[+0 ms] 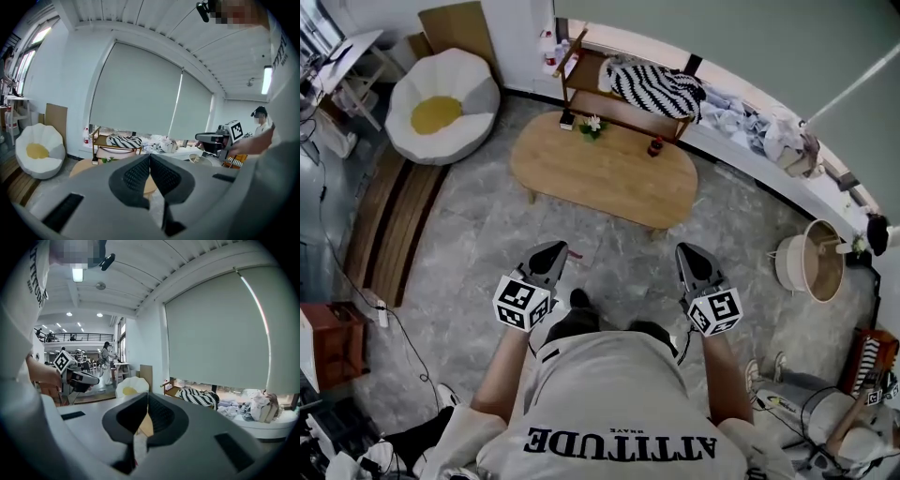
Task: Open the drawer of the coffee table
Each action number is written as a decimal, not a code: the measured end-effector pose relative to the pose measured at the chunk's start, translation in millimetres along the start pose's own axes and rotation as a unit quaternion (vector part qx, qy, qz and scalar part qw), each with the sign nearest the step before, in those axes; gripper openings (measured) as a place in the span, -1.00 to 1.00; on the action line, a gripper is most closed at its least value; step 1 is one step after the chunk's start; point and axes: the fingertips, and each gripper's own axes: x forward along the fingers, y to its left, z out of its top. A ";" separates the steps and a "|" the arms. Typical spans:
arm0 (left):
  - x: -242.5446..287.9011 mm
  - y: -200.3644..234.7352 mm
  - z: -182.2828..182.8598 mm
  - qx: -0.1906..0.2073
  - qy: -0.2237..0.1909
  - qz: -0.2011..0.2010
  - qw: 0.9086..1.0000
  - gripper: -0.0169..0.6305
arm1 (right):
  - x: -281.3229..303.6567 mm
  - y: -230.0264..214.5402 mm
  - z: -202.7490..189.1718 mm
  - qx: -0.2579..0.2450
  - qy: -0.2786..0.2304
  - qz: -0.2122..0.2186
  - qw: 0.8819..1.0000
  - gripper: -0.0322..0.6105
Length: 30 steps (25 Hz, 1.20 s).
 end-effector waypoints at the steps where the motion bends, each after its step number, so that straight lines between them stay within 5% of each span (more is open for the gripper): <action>1: 3.1 8.1 -0.2 0.000 0.004 -0.003 1.000 -0.89 | 7.0 0.4 -1.7 0.001 0.004 -0.004 1.000 -0.84; 10: 37.4 61.4 -3.3 -0.003 0.031 -0.044 0.999 -0.89 | 53.6 11.0 -4.2 0.000 0.034 -0.028 0.999 -0.84; 18: 79.3 52.2 -10.2 -0.012 0.034 -0.070 0.997 -0.89 | 65.2 -9.2 -16.0 -0.001 0.056 -0.030 0.998 -0.84; 30: 156.4 49.8 -41.5 -0.083 0.037 -0.042 0.995 -0.89 | 89.3 -76.5 -52.9 0.032 0.068 0.020 0.997 -0.84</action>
